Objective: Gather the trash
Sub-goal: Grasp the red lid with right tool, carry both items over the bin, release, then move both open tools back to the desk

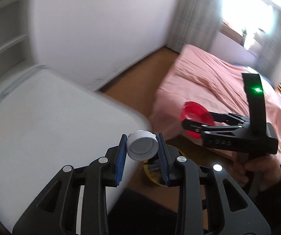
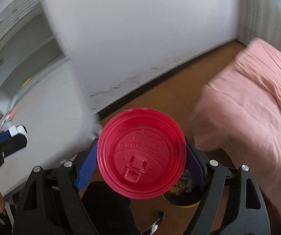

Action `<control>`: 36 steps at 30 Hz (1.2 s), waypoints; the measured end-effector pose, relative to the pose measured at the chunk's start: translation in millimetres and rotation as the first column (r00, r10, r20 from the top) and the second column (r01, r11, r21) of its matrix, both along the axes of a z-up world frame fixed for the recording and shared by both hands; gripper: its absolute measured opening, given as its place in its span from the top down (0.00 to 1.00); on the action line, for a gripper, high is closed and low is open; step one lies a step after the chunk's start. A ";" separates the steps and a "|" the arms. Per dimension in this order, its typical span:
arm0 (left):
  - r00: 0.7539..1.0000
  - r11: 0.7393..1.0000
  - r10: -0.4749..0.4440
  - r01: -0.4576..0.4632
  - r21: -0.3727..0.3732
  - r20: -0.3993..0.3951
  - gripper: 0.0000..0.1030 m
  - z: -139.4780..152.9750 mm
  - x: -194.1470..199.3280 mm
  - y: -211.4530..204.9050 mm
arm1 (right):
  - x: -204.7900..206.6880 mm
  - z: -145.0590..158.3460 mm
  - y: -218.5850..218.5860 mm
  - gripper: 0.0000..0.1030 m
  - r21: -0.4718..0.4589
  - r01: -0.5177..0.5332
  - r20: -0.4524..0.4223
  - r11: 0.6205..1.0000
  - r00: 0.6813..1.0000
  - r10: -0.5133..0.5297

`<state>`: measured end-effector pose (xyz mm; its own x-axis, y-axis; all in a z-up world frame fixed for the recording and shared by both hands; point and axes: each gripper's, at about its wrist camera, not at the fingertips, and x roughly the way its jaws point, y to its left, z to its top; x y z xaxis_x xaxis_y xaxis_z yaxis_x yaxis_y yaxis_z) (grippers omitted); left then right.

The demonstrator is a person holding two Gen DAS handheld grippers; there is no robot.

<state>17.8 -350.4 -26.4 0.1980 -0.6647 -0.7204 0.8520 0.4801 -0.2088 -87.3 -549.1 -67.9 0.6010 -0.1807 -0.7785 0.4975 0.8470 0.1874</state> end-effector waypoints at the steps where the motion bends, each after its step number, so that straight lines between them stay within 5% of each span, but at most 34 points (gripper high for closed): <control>1: 0.999 0.999 -0.042 0.042 0.001 -0.010 0.71 -8.5 -7.9 -22.6 | -7.9 -6.0 -11.8 0.23 0.012 0.026 -0.006 1.000 1.000 -0.026; 10: 0.975 0.974 -0.206 0.213 0.084 -0.083 0.71 -106.3 -37.1 -137.8 | -48.9 -103.0 -101.4 0.23 0.157 0.205 -0.170 0.966 0.969 -0.178; 16: 0.962 0.954 -0.210 0.240 0.178 -0.174 0.71 -172.0 -38.5 -176.2 | -63.7 -166.0 -131.2 0.23 0.249 0.268 -0.302 0.931 0.935 -0.188; 36: 0.953 0.943 -0.216 0.260 0.208 -0.210 0.71 -189.3 -44.1 -193.0 | -66.5 -176.2 -144.8 0.13 0.321 0.287 -0.279 0.903 0.939 -0.200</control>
